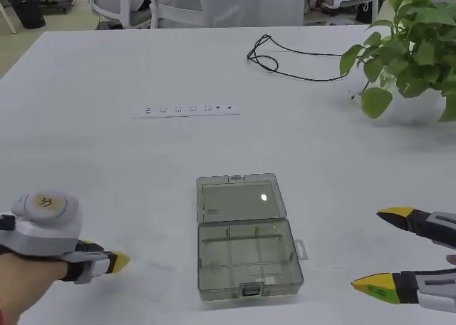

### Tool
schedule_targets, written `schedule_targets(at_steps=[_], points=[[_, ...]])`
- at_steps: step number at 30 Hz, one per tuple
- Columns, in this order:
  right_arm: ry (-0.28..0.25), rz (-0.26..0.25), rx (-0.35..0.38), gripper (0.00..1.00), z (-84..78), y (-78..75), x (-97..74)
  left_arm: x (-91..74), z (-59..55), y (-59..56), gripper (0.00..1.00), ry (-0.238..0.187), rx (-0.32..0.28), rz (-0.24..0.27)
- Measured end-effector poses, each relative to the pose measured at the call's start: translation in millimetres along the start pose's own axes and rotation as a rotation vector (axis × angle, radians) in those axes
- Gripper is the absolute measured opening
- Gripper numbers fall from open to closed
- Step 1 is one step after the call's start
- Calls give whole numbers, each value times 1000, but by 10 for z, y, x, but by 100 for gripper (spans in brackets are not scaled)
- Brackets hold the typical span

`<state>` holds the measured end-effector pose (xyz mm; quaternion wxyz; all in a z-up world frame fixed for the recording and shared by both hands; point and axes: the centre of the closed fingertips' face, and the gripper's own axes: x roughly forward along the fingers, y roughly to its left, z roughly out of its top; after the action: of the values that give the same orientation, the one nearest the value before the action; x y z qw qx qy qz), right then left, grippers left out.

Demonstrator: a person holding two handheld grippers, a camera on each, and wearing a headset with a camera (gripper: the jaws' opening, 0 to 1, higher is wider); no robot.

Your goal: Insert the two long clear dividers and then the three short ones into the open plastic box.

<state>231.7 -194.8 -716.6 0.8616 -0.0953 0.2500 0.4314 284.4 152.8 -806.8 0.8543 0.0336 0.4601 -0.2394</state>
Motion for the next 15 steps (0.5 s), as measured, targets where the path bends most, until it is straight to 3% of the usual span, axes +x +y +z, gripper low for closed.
schedule_targets(at_steps=[8, 15], points=[[-40, 1, 54, 70, 167, 37, 38, -83, 144, -151, 30, -71, -35, -41], [-88, 9, 134, 64, 360, 60, 79, -168, 348, -398, 30, -151, -65, -102]])
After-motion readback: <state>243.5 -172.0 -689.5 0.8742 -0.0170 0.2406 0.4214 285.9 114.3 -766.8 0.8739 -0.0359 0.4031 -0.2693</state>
